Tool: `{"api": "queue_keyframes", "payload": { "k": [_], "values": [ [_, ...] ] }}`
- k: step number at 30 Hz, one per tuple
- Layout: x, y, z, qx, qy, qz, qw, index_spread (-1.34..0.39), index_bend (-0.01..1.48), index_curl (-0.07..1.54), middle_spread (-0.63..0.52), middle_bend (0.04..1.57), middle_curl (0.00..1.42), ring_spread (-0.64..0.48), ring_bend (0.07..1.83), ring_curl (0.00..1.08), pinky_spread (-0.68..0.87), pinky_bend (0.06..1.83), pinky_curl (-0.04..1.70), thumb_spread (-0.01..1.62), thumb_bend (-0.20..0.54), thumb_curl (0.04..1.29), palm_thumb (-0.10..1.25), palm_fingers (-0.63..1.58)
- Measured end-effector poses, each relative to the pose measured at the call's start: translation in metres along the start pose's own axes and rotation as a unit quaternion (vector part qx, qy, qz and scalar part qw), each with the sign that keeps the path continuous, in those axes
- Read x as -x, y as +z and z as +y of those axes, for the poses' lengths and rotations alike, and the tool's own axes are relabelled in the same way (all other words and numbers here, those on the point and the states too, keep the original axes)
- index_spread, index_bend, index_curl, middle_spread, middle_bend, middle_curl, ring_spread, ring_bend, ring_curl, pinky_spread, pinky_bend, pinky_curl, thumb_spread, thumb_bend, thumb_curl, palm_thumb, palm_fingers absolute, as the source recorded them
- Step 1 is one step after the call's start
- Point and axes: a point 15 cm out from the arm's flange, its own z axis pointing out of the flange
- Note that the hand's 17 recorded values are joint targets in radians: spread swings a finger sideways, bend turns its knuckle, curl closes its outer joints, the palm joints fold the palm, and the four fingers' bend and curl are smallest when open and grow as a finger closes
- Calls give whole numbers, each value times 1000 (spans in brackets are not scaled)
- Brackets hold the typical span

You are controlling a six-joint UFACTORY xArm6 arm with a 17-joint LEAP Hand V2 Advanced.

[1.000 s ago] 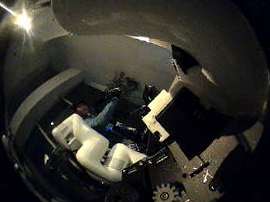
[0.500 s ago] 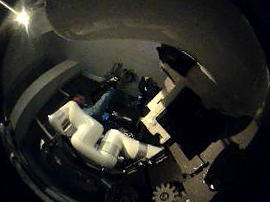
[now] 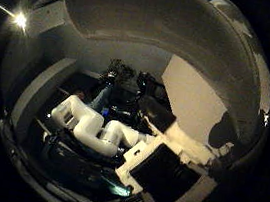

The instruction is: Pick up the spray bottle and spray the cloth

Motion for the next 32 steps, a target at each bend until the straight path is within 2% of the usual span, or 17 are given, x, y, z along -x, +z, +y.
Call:
{"api": "queue_keyframes", "payload": {
  "k": [6, 12, 22, 32],
  "values": [
    [-5, -2, 21, 43, 5, 8, 999, -419, 213, 418, -60, 462, 397, -122, 933, 374, 82, 847, 559, 981, -31, 302, 520, 239],
    [-17, -24, 23, 27, 26, 19, 999, -404, 186, 399, -33, 417, 378, -66, 857, 336, 252, 785, 492, 975, -28, 300, 502, 240],
    [-29, -69, 24, -8, 45, 45, 998, -384, 178, 362, -24, 390, 369, -54, 806, 308, 335, 725, 400, 985, -27, 302, 505, 275],
    [-12, -125, 28, -29, 30, 101, 994, -372, 185, 355, -30, 401, 375, -54, 765, 284, 348, 707, 320, 987, -27, 297, 509, 325]
  ]
}}
